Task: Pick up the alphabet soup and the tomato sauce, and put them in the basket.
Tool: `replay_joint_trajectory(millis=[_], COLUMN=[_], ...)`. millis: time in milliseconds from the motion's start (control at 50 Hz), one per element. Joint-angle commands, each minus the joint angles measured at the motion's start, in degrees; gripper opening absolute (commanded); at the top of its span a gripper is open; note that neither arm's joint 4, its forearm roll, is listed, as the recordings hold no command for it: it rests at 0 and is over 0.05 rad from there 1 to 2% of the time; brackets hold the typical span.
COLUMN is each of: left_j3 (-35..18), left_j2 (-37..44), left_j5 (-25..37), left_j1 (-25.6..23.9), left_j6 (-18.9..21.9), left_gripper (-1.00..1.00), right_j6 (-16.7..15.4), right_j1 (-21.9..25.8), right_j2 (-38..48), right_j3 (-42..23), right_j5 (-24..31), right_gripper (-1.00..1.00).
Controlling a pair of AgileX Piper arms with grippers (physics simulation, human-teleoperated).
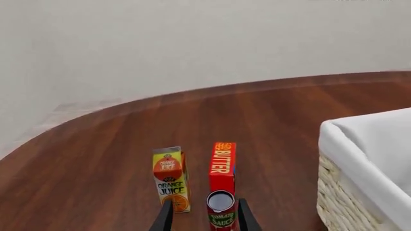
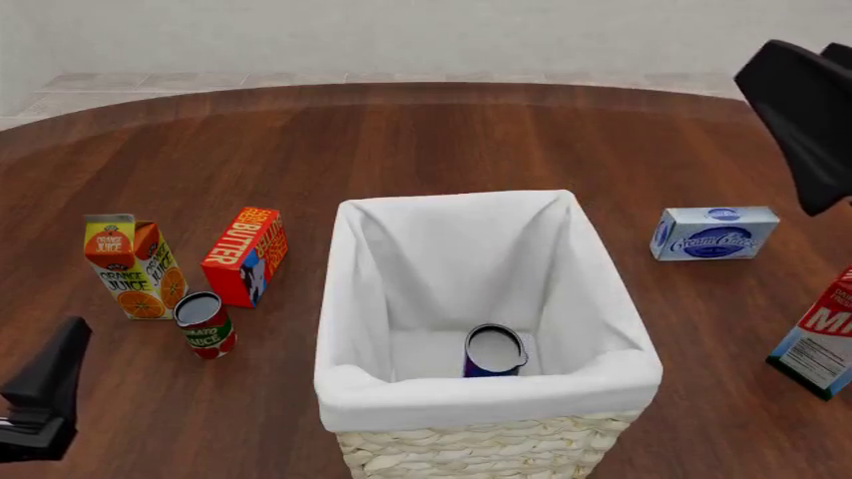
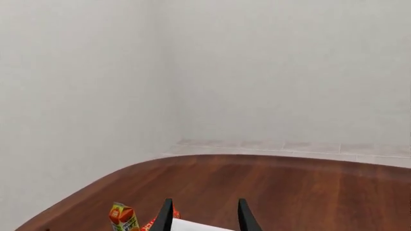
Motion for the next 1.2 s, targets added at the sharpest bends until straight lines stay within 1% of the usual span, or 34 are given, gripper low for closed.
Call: replay_joint_trajectory(millis=[20, 40, 60, 80, 100, 160, 260, 280, 400, 460, 560, 740, 820, 980, 1020, 1060, 1160, 1180, 1200], left_j3=[-2.7, -2.7, -2.8, -3.0, -3.3, -4.4, -5.3, -5.7, -7.6, -8.4, -9.7, -13.6, -15.8, -18.9, -19.3, -19.6, -20.8, -21.1, -21.5], left_j2=[0.6, 0.6, 0.7, 0.7, 0.5, 0.6, 2.1, 2.5, 3.3, 5.0, 6.3, 7.2, 7.7, 8.4, 8.6, 8.9, 9.7, 10.1, 11.2], left_j5=[1.8, 1.8, 2.1, 2.3, 2.7, 3.5, 2.5, 2.4, 2.7, 2.3, 2.4, 5.4, 6.7, 9.1, 9.3, 9.6, 10.2, 10.3, 10.5], left_j1=[-1.7, -1.7, -2.1, -2.3, -2.5, -2.9, -3.3, -3.3, -4.2, -4.4, -5.3, -7.3, -7.9, -8.8, -9.4, -10.0, -10.2, -10.0, -9.9], left_j6=[1.5, 1.5, 1.8, 2.0, 2.1, 2.2, 2.7, 2.6, 3.0, 1.4, 1.7, 1.5, 2.6, 3.5, 3.6, 4.1, 3.7, 3.1, 1.4], left_gripper=[1.00, 1.00, 1.00, 1.00, 1.00, 1.00, 1.00, 1.00, 1.00, 1.00, 1.00, 1.00, 1.00, 1.00, 1.00, 1.00, 1.00, 1.00, 1.00], right_j6=[0.1, 0.1, -1.1, -1.1, -1.9, -0.7, 0.2, 0.9, 2.1, 2.7, 3.6, 4.7, 5.2, 5.9, 7.2, 6.9, 7.3, 7.2, 7.7], right_j1=[-0.6, -0.6, 0.4, 0.4, 1.2, 0.6, -0.2, -0.2, -1.1, -1.3, -1.9, -3.1, -3.8, -4.4, -4.9, -5.2, -5.5, -5.5, -5.6], right_j2=[-1.2, -1.2, -3.2, -3.2, -4.4, -3.9, -3.0, -3.3, -1.8, -1.8, -1.3, 0.0, 1.1, 1.1, 1.7, 2.2, 2.7, 2.7, 2.6], right_j3=[0.6, 0.6, 1.1, 1.1, 1.3, 1.7, 2.1, 2.5, 4.5, 5.1, 5.7, 7.1, 7.6, 7.9, 8.4, 8.6, 8.8, 8.8, 9.1], right_j5=[-0.5, -0.5, -0.3, -0.3, 0.4, -0.4, -2.0, -2.4, -5.0, -5.7, -7.1, -9.3, -10.6, -11.2, -12.2, -12.7, -13.4, -13.5, -13.8], right_gripper=[1.00, 1.00, 1.00, 1.00, 1.00, 1.00, 1.00, 1.00, 1.00, 1.00, 1.00, 1.00, 1.00, 1.00, 1.00, 1.00, 1.00, 1.00, 1.00])
